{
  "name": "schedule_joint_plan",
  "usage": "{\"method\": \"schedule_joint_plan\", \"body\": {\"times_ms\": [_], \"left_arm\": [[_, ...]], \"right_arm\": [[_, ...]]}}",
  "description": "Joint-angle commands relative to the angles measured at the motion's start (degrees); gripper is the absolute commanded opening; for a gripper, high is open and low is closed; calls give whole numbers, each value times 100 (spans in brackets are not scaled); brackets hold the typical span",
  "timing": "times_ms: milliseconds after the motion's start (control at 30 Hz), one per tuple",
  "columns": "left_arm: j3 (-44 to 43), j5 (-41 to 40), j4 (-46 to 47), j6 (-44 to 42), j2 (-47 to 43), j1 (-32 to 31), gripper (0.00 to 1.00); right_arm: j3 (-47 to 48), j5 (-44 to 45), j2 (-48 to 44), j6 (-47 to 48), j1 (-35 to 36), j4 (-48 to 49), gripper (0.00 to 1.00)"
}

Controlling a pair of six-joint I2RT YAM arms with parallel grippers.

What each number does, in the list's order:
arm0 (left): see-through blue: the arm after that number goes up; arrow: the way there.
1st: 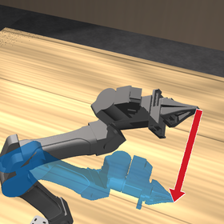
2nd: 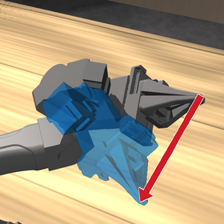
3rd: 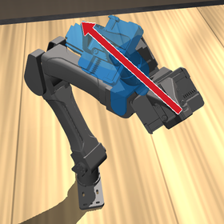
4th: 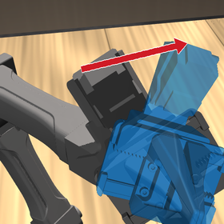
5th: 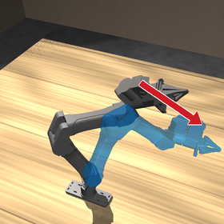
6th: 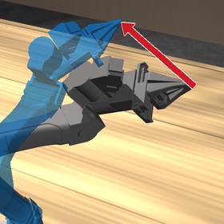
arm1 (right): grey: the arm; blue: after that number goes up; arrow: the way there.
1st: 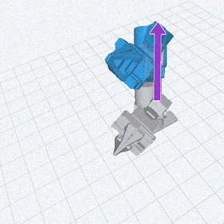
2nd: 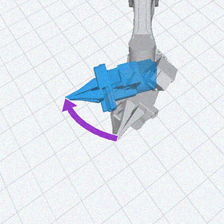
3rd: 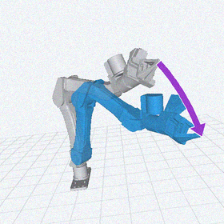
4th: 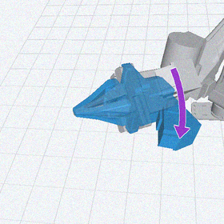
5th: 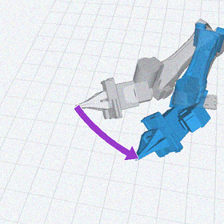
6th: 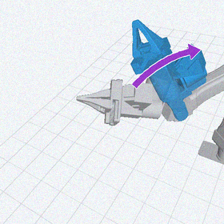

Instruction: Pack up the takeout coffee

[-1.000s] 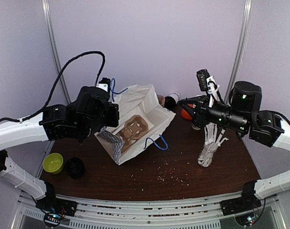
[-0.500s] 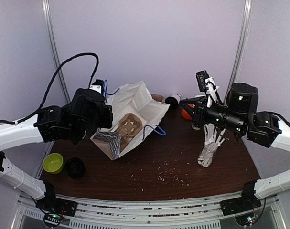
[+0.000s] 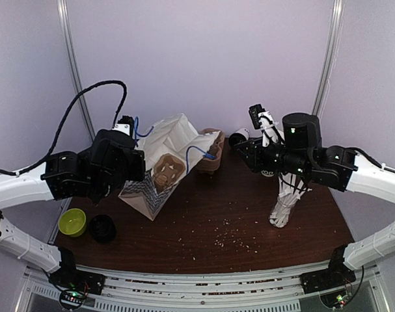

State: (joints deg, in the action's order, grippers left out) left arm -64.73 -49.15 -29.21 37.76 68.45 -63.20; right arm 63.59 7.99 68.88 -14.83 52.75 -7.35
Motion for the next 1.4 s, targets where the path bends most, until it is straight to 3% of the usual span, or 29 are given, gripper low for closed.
{"method": "schedule_joint_plan", "body": {"times_ms": [0,100,233,600,833,1133,1367], "left_arm": [[199,-131,218,-147,-199,36,0],[313,-117,311,-233,-279,36,0],[546,-121,520,-380,-417,45,0],[898,-166,1068,-1001,-681,121,0],[1146,-122,1246,-1246,-854,268,0],[1124,-80,1386,-1605,-668,364,0],[1123,57,1463,-1705,-433,480,0]], "right_arm": [[336,-93,121,-148,-41,-173,48],[442,-3,223,-192,-61,-250,64],[774,176,524,-284,-122,-377,73],[2654,1303,2410,-1194,-1096,-973,80],[4043,2140,4055,-1005,-1623,-912,81],[6307,1473,6135,-224,-2323,-1521,82],[6518,871,6548,-357,-2787,-1326,89]]}}
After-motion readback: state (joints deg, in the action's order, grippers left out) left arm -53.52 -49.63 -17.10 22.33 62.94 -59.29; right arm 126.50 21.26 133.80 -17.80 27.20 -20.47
